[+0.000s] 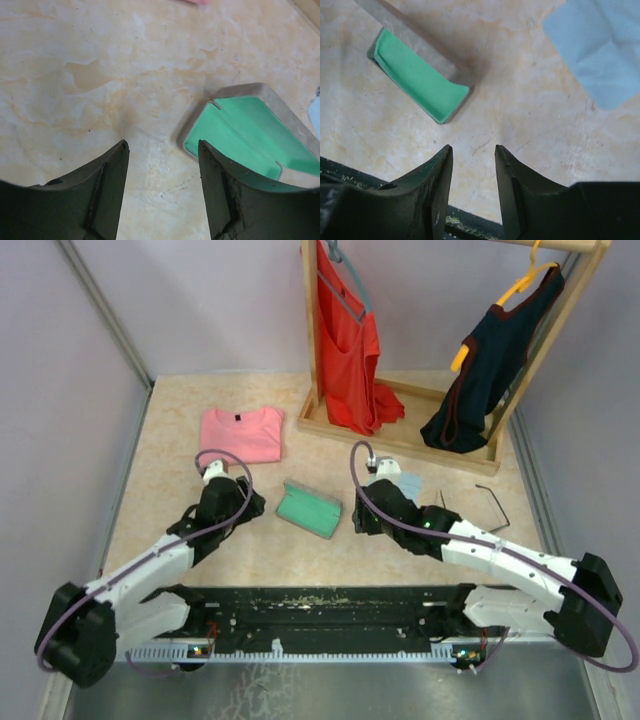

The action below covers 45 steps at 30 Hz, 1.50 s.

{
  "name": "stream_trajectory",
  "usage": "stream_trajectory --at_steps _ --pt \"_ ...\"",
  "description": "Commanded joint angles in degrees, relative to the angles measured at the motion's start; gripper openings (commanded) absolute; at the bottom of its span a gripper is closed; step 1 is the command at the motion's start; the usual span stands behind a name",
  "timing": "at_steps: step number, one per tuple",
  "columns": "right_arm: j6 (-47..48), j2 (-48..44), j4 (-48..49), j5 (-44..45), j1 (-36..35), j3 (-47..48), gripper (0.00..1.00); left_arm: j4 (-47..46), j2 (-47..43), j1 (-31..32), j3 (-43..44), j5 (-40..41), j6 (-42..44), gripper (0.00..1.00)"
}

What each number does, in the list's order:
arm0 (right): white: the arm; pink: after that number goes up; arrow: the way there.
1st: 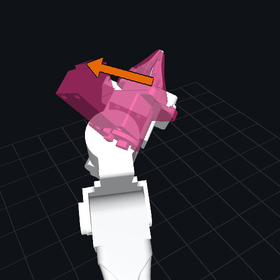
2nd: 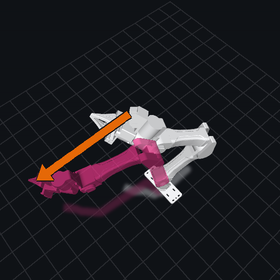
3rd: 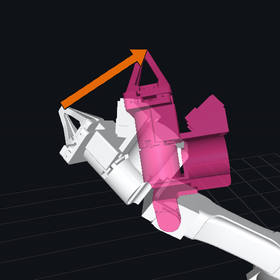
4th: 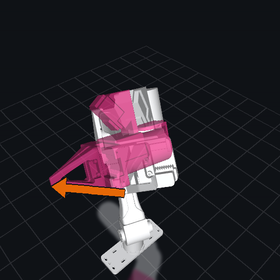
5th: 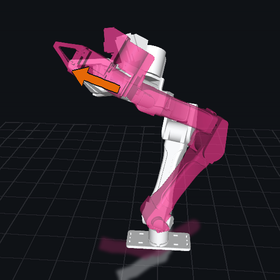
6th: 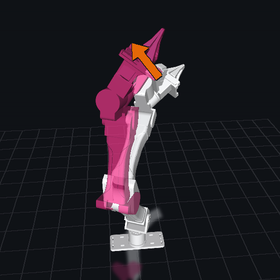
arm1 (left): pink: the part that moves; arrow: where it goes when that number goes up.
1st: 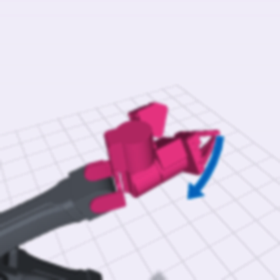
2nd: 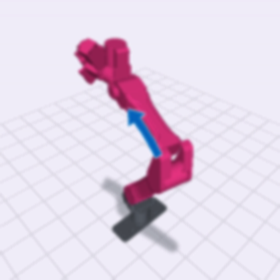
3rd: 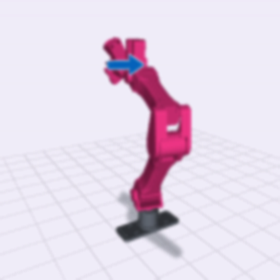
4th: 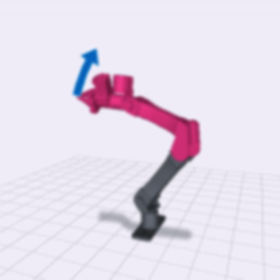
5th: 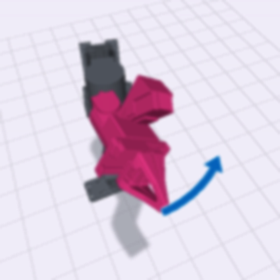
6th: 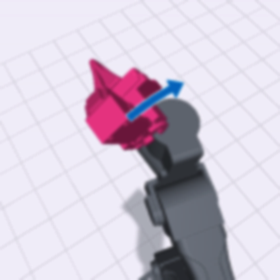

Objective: Organize the sunglasses
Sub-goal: Adjust the sunglasses case at the center of the board.

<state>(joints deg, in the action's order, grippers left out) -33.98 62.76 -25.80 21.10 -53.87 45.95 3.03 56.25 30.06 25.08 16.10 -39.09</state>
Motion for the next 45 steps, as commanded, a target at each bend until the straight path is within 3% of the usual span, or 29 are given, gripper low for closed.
stream_trajectory --at_steps 1,12,20,27,45 --pt "-15.1 -3.6 7.7 -5.0 -0.5 -8.0 0.38 -7.5 7.3 -2.1 1.9 -3.2 2.3 0.63" --pt "-17.0 12.3 26.7 -12.5 1.1 -9.0 0.31 -11.8 21.3 -2.3 6.8 -4.1 3.9 0.59" --pt "-14.7 21.5 25.9 -9.6 4.1 -4.5 0.28 -10.4 25.0 -3.2 9.2 -3.2 5.3 0.58" --pt "-10.1 23.0 33.1 -8.9 5.4 -5.4 0.28 -9.1 26.3 -3.4 9.0 -4.4 6.0 0.55" --pt "1.2 30.9 33.0 -9.1 9.2 4.1 0.28 -9.7 27.0 -3.8 7.8 -8.4 5.7 0.55"
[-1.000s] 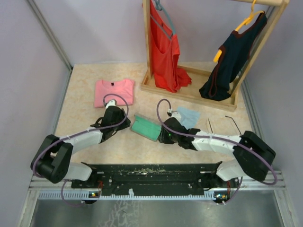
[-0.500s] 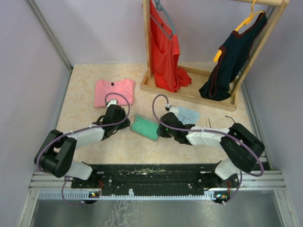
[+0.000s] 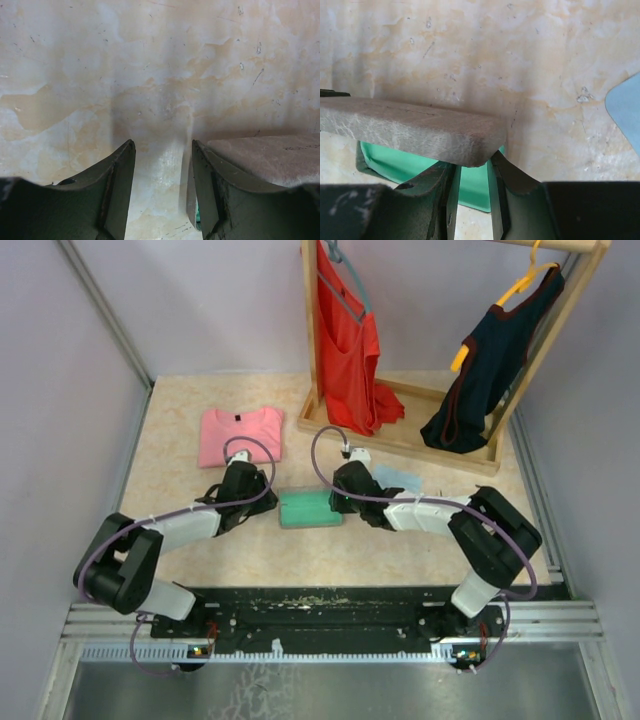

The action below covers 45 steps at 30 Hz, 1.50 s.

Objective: Organize the sunglasses
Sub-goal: Adjust the sunglasses case at the center of the board.

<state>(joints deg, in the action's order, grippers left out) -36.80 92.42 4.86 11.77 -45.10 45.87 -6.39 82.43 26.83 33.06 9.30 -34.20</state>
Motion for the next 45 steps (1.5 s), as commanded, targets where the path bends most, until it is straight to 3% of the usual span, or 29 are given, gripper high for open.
stream_trajectory --at_steps 1,10,17,22,29,39,45 --pt "4.4 1.3 2.2 -0.2 0.5 4.3 0.28 0.0 0.6 -0.5 0.0 -1.4 0.7 0.55" --pt "6.7 -8.0 1.1 -1.4 0.5 -2.4 0.35 6.2 -9.9 -1.2 -4.0 3.5 -3.8 0.54" --pt "9.3 -17.0 -4.2 -4.6 0.5 -9.1 0.41 6.2 -18.1 -0.4 -9.0 -5.5 -2.3 0.54" --pt "11.5 -17.5 -6.8 -7.8 0.5 -10.4 0.46 5.5 -20.0 4.7 -11.6 -6.7 -2.7 0.56" --pt "12.8 -13.5 -4.8 -11.2 0.5 -10.3 0.48 2.2 -19.1 10.9 -14.1 -5.8 -6.2 0.56" --pt "11.9 -4.5 -2.9 -10.8 0.4 -5.2 0.37 -3.9 -10.8 11.2 -13.8 -5.8 -5.9 0.49" --pt "10.5 -3.1 -1.5 -9.9 0.5 -4.9 0.35 -6.1 -6.2 11.2 -12.1 -4.2 -4.9 0.44"
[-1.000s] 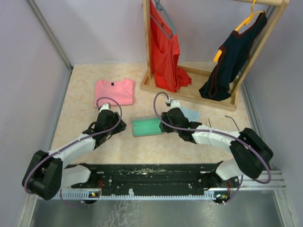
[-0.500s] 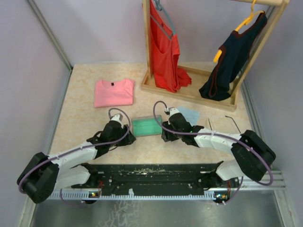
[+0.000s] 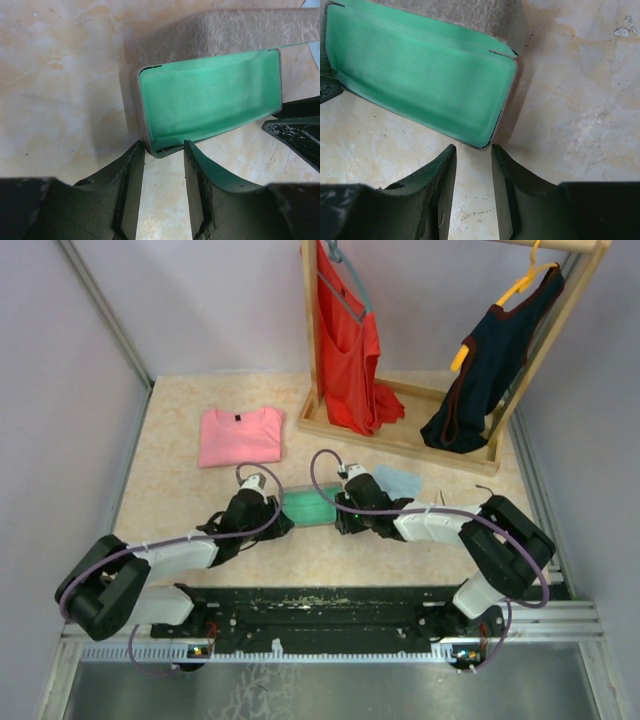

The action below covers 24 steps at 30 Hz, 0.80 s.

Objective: Organize the sunglasses
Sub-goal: Adjust the sunglasses case at the center of the board.

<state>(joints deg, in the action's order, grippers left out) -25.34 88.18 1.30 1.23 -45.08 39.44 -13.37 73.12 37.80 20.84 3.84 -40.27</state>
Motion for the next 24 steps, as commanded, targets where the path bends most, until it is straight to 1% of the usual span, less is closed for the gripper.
stream_trajectory --at_steps 1,10,13,15,18,21,24 --pt "-1.0 1.1 2.4 0.7 0.4 1.5 0.35 0.7 3.7 0.3 0.3 1.6 1.3 0.44" --pt "-1.1 3.4 3.7 2.2 0.4 3.7 0.34 0.1 8.6 0.2 4.7 2.6 3.1 0.42" --pt "-0.3 3.8 3.4 2.8 0.4 4.8 0.34 1.2 9.1 0.0 5.5 4.0 3.2 0.42" --pt "0.6 3.4 2.3 3.1 0.4 5.4 0.36 3.2 8.4 -0.1 6.2 4.7 3.0 0.45" --pt "1.0 0.5 0.8 4.3 0.5 4.8 0.43 7.3 4.4 -0.1 5.9 6.3 2.3 0.5" --pt "0.6 -4.9 -0.6 5.3 0.4 2.5 0.54 11.4 -2.4 -0.1 4.7 8.1 2.0 0.56" --pt "0.1 -11.6 -2.6 6.4 0.5 0.3 0.58 16.1 -10.1 -0.2 4.4 10.4 1.8 0.62"
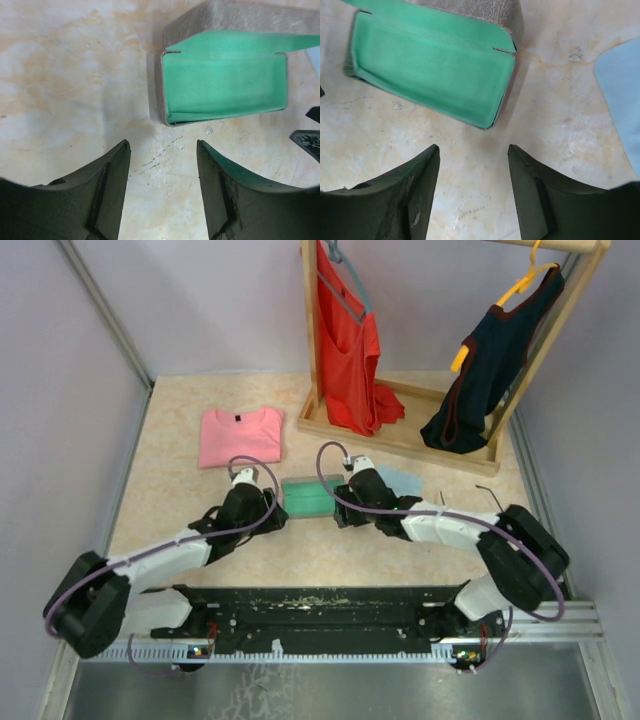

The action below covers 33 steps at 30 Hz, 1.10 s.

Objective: Organize the sunglasses
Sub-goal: Adjust the sunglasses case at the center of the board, then pick up the glasses cleaning cloth from the center of the board.

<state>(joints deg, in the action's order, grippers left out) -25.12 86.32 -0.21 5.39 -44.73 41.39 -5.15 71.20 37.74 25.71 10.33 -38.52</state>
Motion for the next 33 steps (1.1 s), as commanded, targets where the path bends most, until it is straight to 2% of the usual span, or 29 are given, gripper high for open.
stream_trajectory --at_steps 1,3,6,11,14,18,26,33 --pt "-0.3 -11.8 -2.1 2.8 0.2 -2.1 0.59 9.1 -10.6 -0.2 -0.5 4.9 0.2 0.63" --pt "-0.9 -16.4 -4.8 5.4 0.2 -2.7 0.59 11.3 -14.8 -0.3 -0.4 6.2 0.6 0.67" --pt "-3.9 -20.7 -10.5 14.1 0.4 -2.4 0.59 15.1 -19.7 -0.9 1.1 6.4 1.0 0.7" --pt "-4.5 -22.6 -18.5 20.4 3.4 -0.4 0.59 20.3 -23.2 -1.3 4.5 4.1 1.7 0.73" --pt "-4.9 -21.1 -21.9 20.0 7.9 0.7 0.59 22.7 -23.0 -1.4 6.6 2.5 3.2 0.74" --pt "-4.1 -17.3 -21.4 16.9 13.7 1.1 0.59 26.4 -23.0 -1.5 9.0 3.2 4.2 0.75" --pt "-2.6 -5.8 -20.9 15.1 15.0 6.0 0.55 28.1 -27.2 -1.6 9.2 3.0 5.0 0.77" --pt "-3.1 -1.2 -20.6 15.9 15.0 7.3 0.51 29.3 -28.7 -1.7 8.8 3.2 4.5 0.77"
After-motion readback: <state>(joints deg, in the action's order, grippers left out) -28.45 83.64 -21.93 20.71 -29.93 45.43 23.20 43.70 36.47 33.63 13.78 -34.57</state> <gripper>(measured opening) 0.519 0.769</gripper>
